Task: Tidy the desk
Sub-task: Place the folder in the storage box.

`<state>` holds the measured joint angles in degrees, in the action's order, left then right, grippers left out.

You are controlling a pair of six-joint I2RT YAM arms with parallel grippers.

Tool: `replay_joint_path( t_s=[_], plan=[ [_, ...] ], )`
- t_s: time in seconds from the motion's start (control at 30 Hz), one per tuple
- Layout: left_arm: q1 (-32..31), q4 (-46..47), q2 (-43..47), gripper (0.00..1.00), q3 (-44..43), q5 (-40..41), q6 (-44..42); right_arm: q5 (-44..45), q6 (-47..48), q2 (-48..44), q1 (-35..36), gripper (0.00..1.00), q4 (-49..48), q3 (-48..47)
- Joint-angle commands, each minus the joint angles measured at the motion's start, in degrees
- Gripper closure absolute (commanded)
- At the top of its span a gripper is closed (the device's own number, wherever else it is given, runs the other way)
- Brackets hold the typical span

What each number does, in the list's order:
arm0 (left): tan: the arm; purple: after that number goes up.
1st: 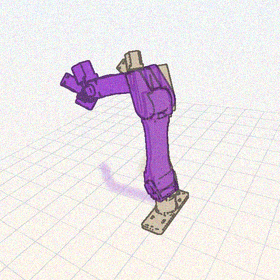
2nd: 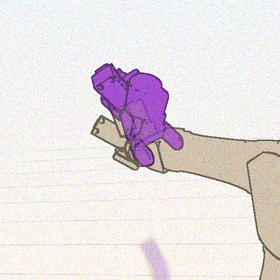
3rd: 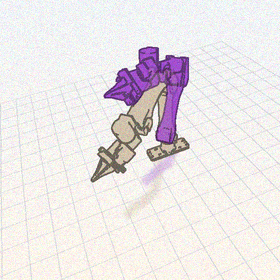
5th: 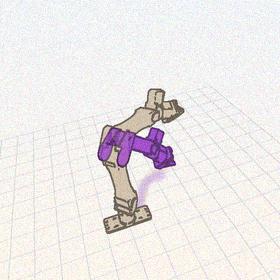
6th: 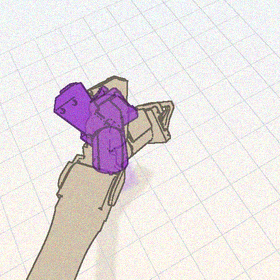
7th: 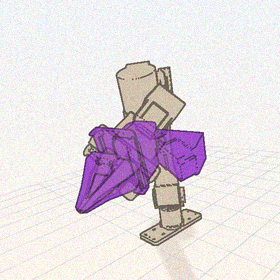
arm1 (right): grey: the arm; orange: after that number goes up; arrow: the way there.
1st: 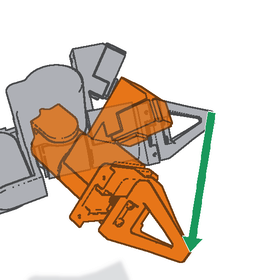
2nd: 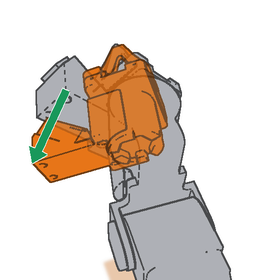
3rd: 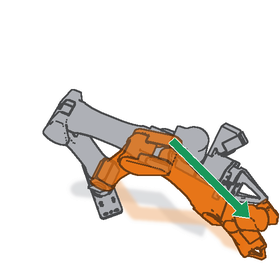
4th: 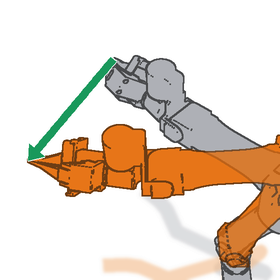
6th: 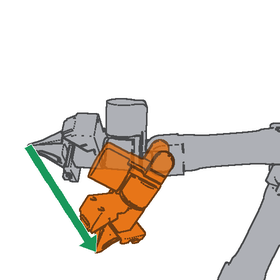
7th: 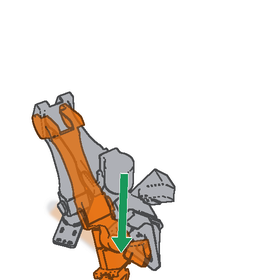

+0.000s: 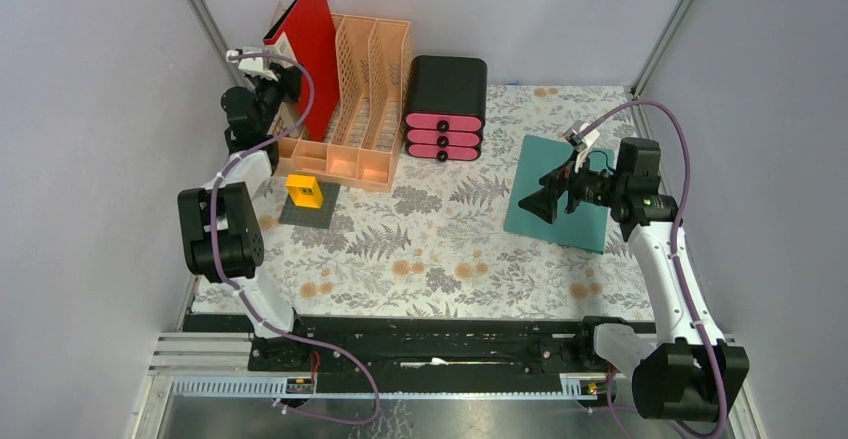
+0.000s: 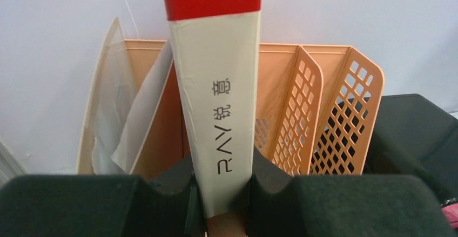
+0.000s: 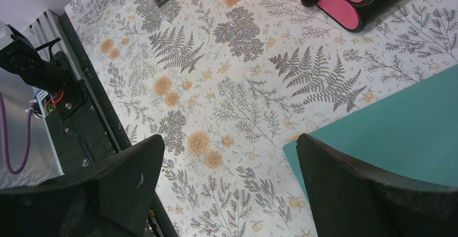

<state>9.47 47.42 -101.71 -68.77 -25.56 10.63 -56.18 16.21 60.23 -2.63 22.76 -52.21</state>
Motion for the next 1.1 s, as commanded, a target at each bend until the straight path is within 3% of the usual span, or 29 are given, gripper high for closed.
replay_joint_path(
  t_s=[0.0, 0.5, 0.67, 0.9, 1.07],
  plan=[
    [0.26, 9.3, -0.83, 1.0, 0.06, -2.89, 0.48, -1.13, 0.29, 0.29, -0.09, 0.0, -1.81, 0.02],
    [0.39, 10.24, -3.3, 1.0, 0.54, -3.38, 0.16, -1.05, 0.49, 0.4, -0.14, 0.0, -1.76, 0.13],
    [0.39, 10.09, -2.72, 0.85, 1.84, -2.7, -0.43, -1.03, 0.49, 0.4, -0.11, 0.0, -1.71, 0.13],
    [0.4, 9.22, -1.2, 0.75, 2.43, -1.99, 0.22, -0.95, 0.49, 0.17, -0.09, 0.0, -1.76, 0.09],
    [0.43, 7.67, 1.04, 0.52, 2.72, -0.3, 1.71, -1.05, 0.49, -0.02, -0.09, 0.0, -1.76, 0.04]
  ],
)
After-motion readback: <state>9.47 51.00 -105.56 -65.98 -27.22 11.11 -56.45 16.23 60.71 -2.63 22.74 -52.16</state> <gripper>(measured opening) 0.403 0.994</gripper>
